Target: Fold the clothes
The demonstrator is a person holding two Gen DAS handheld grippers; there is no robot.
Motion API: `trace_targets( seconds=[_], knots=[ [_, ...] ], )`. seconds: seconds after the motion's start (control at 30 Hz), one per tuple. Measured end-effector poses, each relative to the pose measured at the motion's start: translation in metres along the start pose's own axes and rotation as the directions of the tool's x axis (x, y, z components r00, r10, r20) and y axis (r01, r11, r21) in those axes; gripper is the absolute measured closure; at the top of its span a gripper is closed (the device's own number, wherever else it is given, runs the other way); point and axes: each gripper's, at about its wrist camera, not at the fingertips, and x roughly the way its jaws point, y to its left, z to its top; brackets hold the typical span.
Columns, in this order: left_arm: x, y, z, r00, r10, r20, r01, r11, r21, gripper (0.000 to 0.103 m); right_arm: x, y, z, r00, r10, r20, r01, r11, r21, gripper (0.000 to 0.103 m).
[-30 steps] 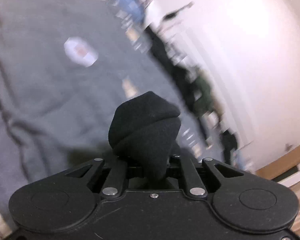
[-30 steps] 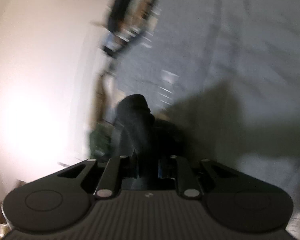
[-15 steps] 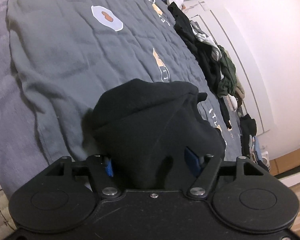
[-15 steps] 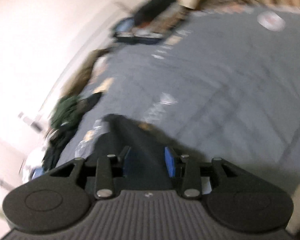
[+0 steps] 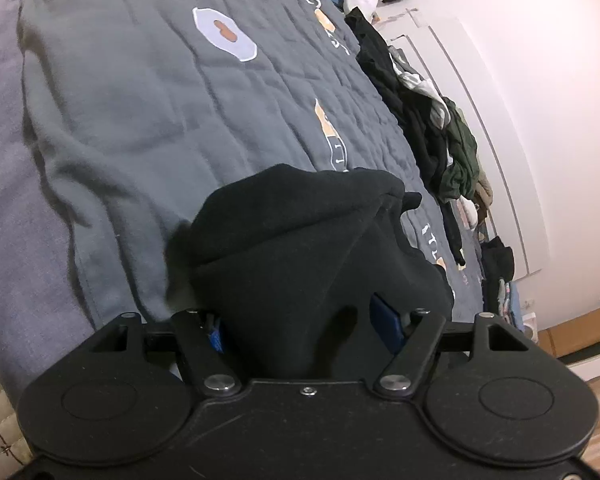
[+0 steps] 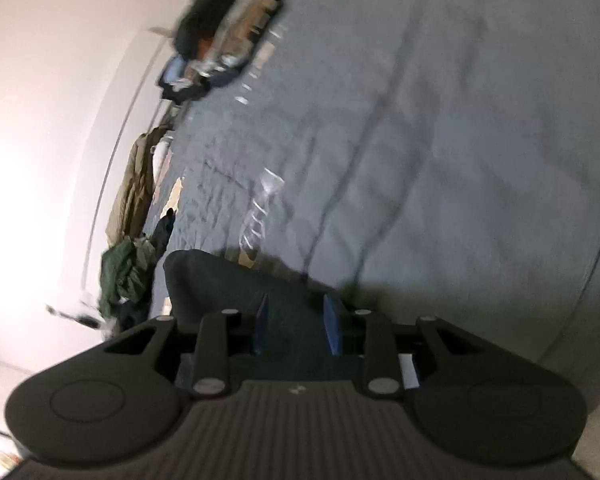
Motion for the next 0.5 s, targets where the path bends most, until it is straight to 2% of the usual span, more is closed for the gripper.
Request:
trace_targets(
  seconds=[0.1,0.17,0.2,0.33,0.4,0.5],
  knots=[
    [0.000,-0.001,-0.001,1.000,0.003,0.002,-0.003,1.000,0.014,0.035,-0.011,0.024,0.004,0.997,0.073,0.007,-0.072,0.992,-0.106,0.069],
    [0.000,-0.002,-0.002,1.000,0.005,0.004,-0.005,1.000,0.023,0.035,-0.004,0.051,-0.010,0.993,0.110,-0.048,-0.118,0.967,-0.224,0.066],
    [0.000,-0.003,-0.003,1.000,0.007,0.005,-0.007,1.000,0.026,0.034,0.001,0.064,-0.019,0.989,0.124,-0.081,-0.142,0.949,-0.281,0.062],
    [-0.001,-0.005,-0.004,1.000,0.013,0.007,-0.013,0.999,0.043,0.034,0.022,0.118,-0.055,0.963,0.156,-0.220,-0.247,0.838,-0.486,0.061],
    [-0.001,-0.007,-0.005,1.000,0.016,0.004,-0.016,0.998,0.059,0.034,0.042,0.133,-0.078,0.953,0.118,-0.279,-0.263,0.778,-0.571,0.061],
    [-0.002,-0.013,-0.007,0.999,0.038,-0.005,-0.037,0.993,0.115,0.034,0.065,0.139,-0.102,0.936,0.062,-0.347,-0.280,0.729,-0.624,0.061]
  ],
)
